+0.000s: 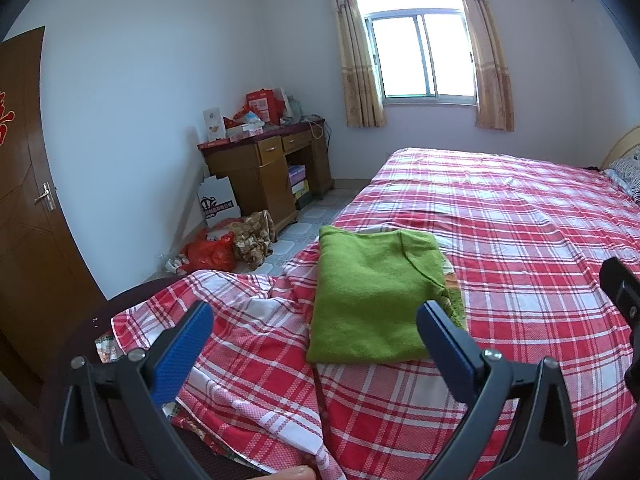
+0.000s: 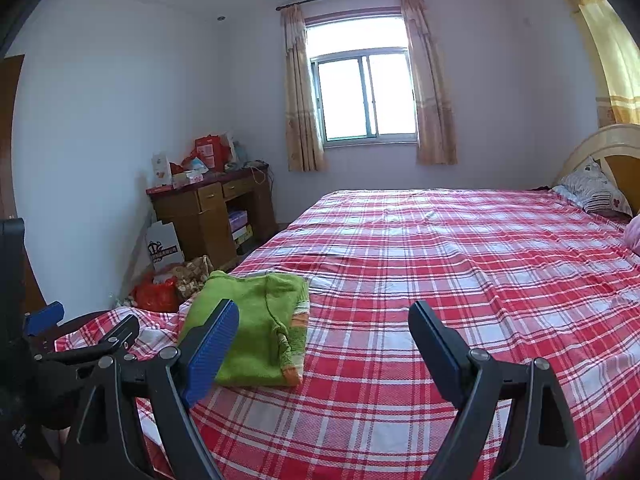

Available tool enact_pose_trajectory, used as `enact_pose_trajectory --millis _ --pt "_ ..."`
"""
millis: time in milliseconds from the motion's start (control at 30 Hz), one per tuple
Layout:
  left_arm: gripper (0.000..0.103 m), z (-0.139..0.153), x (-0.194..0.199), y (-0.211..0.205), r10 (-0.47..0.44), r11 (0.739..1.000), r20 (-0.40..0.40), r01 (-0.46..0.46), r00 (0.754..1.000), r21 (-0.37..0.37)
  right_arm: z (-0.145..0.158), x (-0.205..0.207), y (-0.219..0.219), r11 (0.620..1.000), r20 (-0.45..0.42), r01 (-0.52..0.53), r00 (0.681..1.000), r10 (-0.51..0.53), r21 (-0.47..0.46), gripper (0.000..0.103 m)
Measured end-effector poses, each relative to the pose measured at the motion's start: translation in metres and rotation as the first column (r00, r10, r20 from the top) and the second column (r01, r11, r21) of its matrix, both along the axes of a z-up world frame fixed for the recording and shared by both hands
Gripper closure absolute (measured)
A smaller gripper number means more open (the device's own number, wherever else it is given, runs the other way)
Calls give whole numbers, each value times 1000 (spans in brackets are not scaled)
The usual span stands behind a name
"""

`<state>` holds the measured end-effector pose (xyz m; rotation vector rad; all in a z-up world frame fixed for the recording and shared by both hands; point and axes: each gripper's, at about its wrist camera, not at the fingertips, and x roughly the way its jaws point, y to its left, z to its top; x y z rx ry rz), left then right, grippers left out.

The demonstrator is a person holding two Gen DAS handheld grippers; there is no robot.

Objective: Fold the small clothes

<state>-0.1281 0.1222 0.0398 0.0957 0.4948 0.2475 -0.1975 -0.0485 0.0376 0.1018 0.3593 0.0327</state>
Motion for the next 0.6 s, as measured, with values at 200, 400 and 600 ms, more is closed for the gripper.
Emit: enact_pose_trajectory --millis 200,400,600 --pt "0 0 0 -1 5 1000 11 -5 1000 15 0 -2 1 1000 7 0 1000 0 -3 16" --pt "0 -3 5 1 1 1000 -11 -1 1000 -3 1 -2 2 1000 3 -1 1000 1 -1 16" --pt "0 -4 5 3 -12 999 -8 12 1000 -32 1 -2 3 1000 3 -4 1000 4 -2 16"
